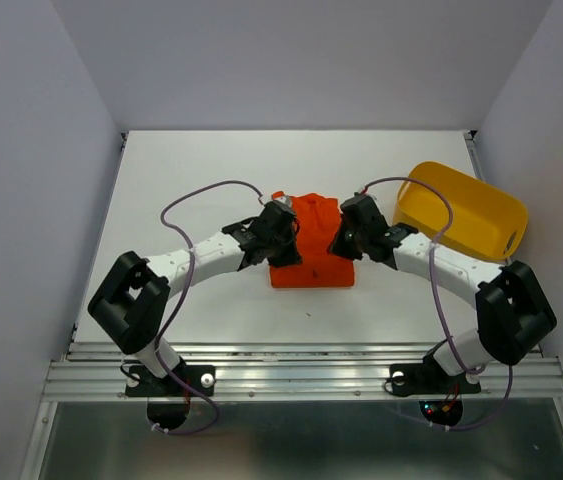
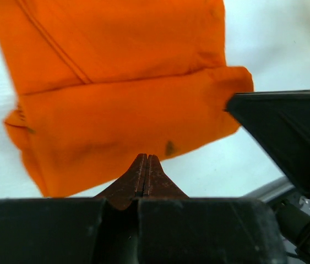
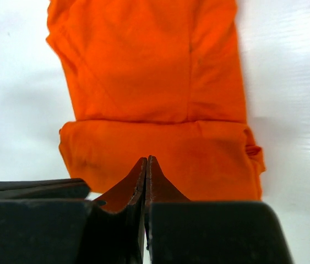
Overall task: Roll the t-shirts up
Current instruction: Roll the T-shirt to the center of the board.
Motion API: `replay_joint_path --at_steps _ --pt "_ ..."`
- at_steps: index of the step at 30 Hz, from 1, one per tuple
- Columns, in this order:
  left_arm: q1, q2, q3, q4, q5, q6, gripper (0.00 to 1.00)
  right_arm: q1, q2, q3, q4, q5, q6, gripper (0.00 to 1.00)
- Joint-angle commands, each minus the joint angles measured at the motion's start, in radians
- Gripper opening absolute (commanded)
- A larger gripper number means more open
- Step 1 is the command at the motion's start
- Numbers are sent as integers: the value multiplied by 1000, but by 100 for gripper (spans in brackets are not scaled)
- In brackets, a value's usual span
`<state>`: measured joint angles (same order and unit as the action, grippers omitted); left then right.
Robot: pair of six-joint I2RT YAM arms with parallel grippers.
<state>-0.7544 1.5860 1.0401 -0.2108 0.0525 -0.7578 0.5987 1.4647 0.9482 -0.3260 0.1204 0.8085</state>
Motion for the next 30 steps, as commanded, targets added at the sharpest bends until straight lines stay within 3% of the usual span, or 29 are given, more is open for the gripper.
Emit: replay_joint_path --at_steps 1,5,12,23,30 --pt "-34 -21 -40 62 29 -84 0 23 20 -35 56 -85 34 1" --pt "-39 41 -75 137 27 -100 0 32 78 -100 142 -113 61 1" --pt "-37 149 -80 189 -6 -51 0 32 157 -109 133 -97 44 1" --pt "15 -99 -101 79 -79 -14 0 21 -52 -72 -24 59 -25 2" --pt "69 -21 -147 125 -59 -12 0 12 37 -95 -15 97 -14 1"
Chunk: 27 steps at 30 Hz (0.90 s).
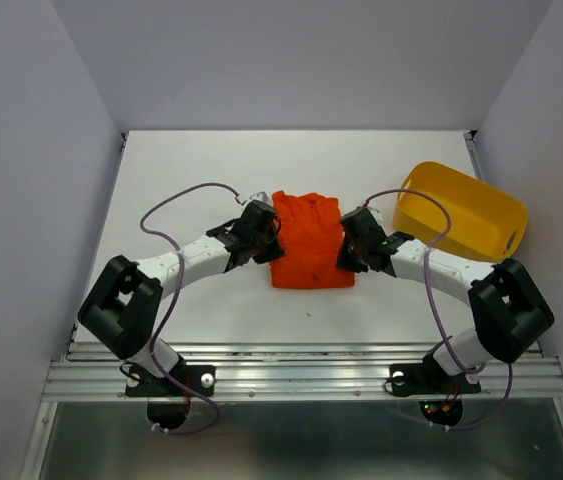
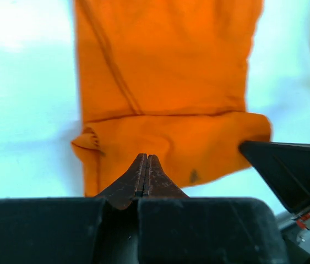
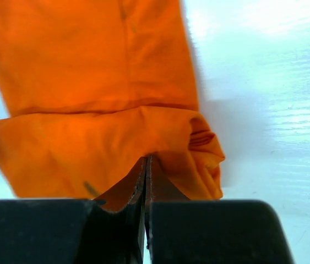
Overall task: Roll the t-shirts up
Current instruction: Roll the T-shirt to the center of the board.
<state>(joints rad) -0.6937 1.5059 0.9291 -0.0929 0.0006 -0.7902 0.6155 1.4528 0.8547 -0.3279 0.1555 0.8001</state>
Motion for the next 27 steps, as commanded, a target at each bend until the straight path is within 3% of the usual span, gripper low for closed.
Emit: replay_joint_path --at_steps 1,6,10,18,21,22,25,27 --pt "8 77 -38 12 -5 22 0 -5 63 -6 -8 68 -4 1" --pt "10 165 -33 36 -5 32 0 -5 121 -37 27 39 11 1" --pt "14 168 -12 -1 -33 54 0 -5 48 -51 21 33 17 1" --pt "17 -32 24 -148 -145 51 2 -14 -176 -16 -89 79 1 7" --pt "17 -114 -10 -160 -128 28 21 -33 -221 -48 -92 26 5 9" --pt "16 -134 -44 -160 -120 4 33 -48 -236 -63 -92 9 11 10" --pt "16 -206 -105 -136 -71 -32 49 -69 -284 -124 -80 -48 27 16" --pt "16 -251 -173 -96 -33 -64 55 -69 -322 -179 -47 -88 45 28"
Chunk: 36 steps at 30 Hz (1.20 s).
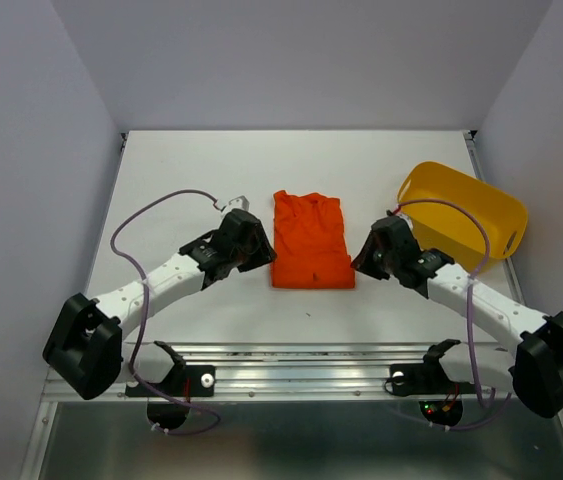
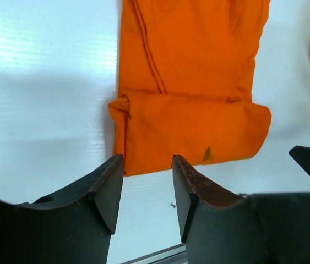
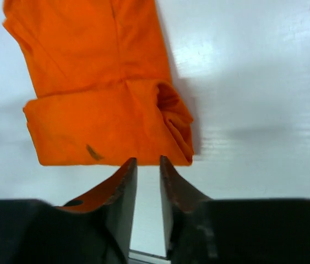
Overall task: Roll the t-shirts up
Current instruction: Roll the T-shirt to the center of the board.
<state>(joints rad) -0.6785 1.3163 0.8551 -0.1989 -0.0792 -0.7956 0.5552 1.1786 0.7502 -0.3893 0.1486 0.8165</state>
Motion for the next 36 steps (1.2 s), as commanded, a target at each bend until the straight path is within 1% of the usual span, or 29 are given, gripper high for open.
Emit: replay_joint_path --at_steps 1,2,3,5,6,8,9,15,19,22,25,26,32,33,35,36 --pt "0 -74 -120 25 56 -69 58 -9 -60 -93 29 -93 36 32" --pt "0 -83 -160 44 68 -83 60 -18 -71 -113 41 -104 45 41" --pt "0 -92 -175 76 78 -91 65 -18 -83 -150 68 -124 56 45" --pt "0 -91 -215 110 125 -102 66 -27 -88 -187 99 -139 88 50" --pt "0 -85 -226 148 149 -112 66 -28 -86 -222 139 -182 113 51" --pt "0 -77 -260 186 165 -125 66 -28 -88 -256 185 -198 137 52" --pt "0 -68 -267 226 173 -134 66 -28 -89 -271 222 -199 159 53" --pt "0 -9 -321 325 205 -169 65 -28 -71 -334 322 -169 205 53" --pt "0 27 -340 377 216 -189 57 -37 -28 -347 372 -159 227 52" --pt "0 38 -346 389 207 -197 52 -46 -4 -351 412 -155 233 50" --pt "0 47 -346 398 197 -200 48 -46 18 -348 423 -155 231 45" --pt "0 52 -341 398 196 -198 47 -46 21 -348 423 -153 231 41" --pt "0 92 -329 412 197 -195 38 -55 21 -351 429 -153 233 31" --pt "2 100 -329 415 197 -195 34 -55 21 -353 429 -153 233 28" --pt "2 103 -326 417 197 -194 29 -55 23 -348 429 -153 230 23" --pt "2 104 -324 414 193 -194 22 -55 23 -347 429 -153 227 17"
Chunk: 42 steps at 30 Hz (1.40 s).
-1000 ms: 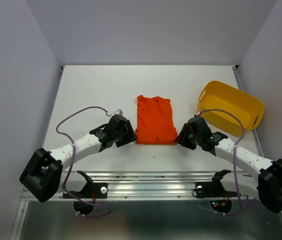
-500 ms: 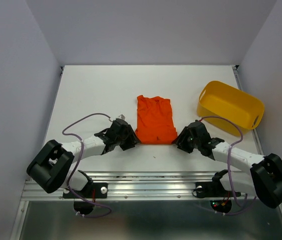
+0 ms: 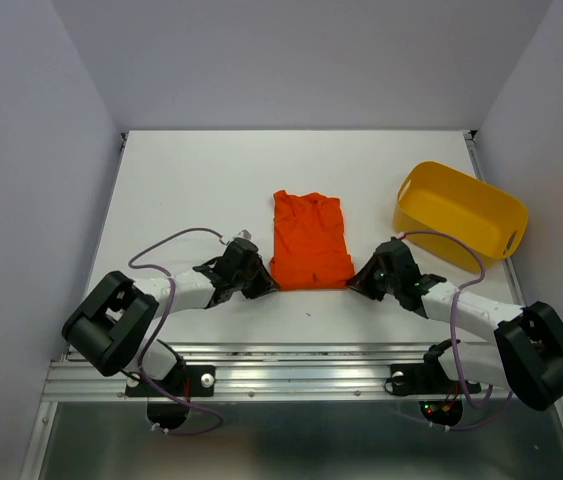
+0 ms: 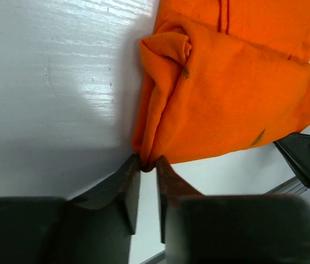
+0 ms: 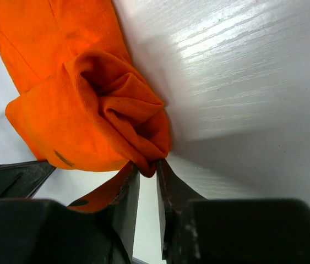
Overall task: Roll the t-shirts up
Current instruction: Roll the T-shirt to the center of the board.
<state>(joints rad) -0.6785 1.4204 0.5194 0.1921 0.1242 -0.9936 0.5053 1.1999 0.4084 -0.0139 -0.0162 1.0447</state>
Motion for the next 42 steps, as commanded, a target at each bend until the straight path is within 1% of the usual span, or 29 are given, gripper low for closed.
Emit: replay_joint_path --at_steps 1,2,3,4,11,15,20,25,28,31,42 --pt "3 -1 14 20 -14 4 16 -5 1 -3 54 12 -6 13" --pt "5 -3 16 17 -15 4 9 -5 1 -2 54 10 -8 10" --pt "8 -9 21 6 -15 3 0 -5 -3 3 52 7 -11 4" --pt "10 -14 24 0 -17 4 0 -5 -5 4 52 2 -14 1" --pt "16 -81 28 -60 -14 -7 0 -5 -34 30 17 -36 -38 1" --pt "14 -147 48 -170 -35 -10 0 -5 -65 29 -64 -62 -49 1" --pt "14 -221 85 -247 -40 -20 0 -5 -141 52 -144 -53 -54 1" --pt "16 -195 169 -336 -41 -11 0 -5 -128 113 -179 -50 -71 1" --pt "20 -169 246 -387 -57 0 0 -5 -105 156 -192 -39 -78 1" --pt "33 -141 278 -414 -60 13 0 -5 -83 190 -202 -27 -84 1" --pt "86 -74 358 -428 -43 61 0 -5 -11 253 -205 -11 -101 1"
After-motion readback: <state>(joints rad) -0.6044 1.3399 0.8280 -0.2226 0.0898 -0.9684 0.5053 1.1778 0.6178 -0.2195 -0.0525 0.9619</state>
